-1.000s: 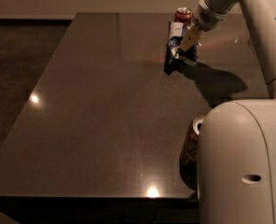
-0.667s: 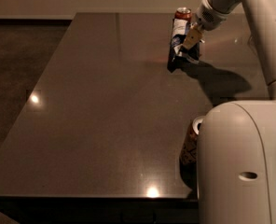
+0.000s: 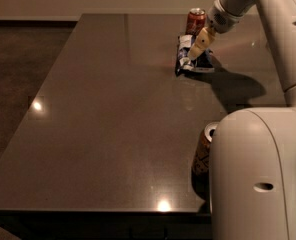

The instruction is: Move blue chip bag near coke can

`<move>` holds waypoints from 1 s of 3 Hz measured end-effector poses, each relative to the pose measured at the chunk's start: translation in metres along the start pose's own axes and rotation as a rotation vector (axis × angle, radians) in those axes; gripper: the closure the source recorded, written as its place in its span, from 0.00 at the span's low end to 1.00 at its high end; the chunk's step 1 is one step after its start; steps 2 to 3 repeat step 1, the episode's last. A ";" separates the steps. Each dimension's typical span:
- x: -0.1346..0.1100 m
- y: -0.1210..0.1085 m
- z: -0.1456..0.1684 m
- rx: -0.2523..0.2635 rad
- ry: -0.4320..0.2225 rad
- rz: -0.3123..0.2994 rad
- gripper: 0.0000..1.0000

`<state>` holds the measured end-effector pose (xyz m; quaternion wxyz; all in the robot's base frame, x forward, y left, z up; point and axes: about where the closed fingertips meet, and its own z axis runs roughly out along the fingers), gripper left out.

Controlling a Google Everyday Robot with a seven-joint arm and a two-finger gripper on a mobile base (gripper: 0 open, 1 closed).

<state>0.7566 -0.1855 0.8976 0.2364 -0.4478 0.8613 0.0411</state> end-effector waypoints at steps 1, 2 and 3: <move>0.000 0.000 0.000 0.000 0.000 0.000 0.00; 0.000 0.000 0.000 0.000 0.000 0.000 0.00; 0.000 0.000 0.000 0.000 0.000 0.000 0.00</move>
Offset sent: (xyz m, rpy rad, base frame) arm 0.0000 0.0000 0.0000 0.0000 0.0000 0.0000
